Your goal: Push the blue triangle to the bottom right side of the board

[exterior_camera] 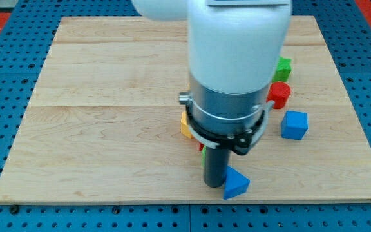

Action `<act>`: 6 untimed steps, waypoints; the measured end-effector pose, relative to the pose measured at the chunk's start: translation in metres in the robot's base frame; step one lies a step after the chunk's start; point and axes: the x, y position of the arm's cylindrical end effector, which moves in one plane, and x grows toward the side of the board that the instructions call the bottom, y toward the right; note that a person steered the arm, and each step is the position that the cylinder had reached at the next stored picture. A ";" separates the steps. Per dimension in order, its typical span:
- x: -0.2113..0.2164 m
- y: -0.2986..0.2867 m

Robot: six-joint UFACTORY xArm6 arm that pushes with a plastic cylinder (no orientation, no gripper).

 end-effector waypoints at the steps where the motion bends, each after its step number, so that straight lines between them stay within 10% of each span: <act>1: -0.001 0.023; 6: 0.007 0.072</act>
